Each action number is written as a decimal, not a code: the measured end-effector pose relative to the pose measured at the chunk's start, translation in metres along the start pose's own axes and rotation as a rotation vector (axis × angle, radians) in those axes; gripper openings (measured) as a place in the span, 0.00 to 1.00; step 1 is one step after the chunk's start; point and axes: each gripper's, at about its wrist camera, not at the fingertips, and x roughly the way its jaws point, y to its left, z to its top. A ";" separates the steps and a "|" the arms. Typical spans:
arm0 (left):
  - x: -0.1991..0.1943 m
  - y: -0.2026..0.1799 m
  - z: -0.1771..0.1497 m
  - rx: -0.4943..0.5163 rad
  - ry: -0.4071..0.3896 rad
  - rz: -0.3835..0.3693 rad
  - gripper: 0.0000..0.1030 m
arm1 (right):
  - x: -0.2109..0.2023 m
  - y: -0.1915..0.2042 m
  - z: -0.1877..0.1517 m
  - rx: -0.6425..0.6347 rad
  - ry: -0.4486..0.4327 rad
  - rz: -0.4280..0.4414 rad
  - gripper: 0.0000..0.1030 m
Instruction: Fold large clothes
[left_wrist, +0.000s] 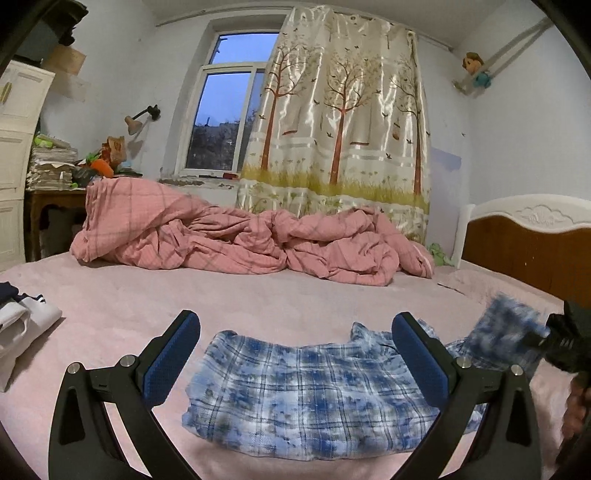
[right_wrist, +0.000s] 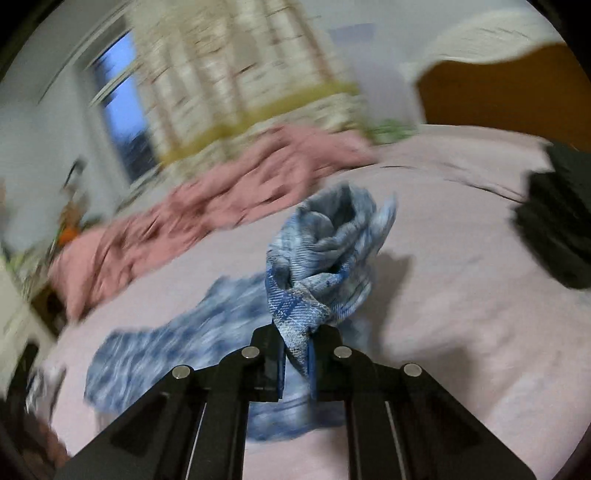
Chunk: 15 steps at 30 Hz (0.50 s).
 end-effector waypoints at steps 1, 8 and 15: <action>0.000 0.001 0.000 -0.004 0.001 0.004 1.00 | 0.005 0.016 -0.006 -0.044 0.016 0.018 0.10; -0.003 0.010 0.003 -0.012 -0.013 0.018 1.00 | 0.042 0.061 -0.057 -0.110 0.200 0.131 0.11; -0.001 0.011 0.003 -0.029 -0.003 0.007 1.00 | 0.022 0.078 -0.069 -0.249 0.197 0.217 0.56</action>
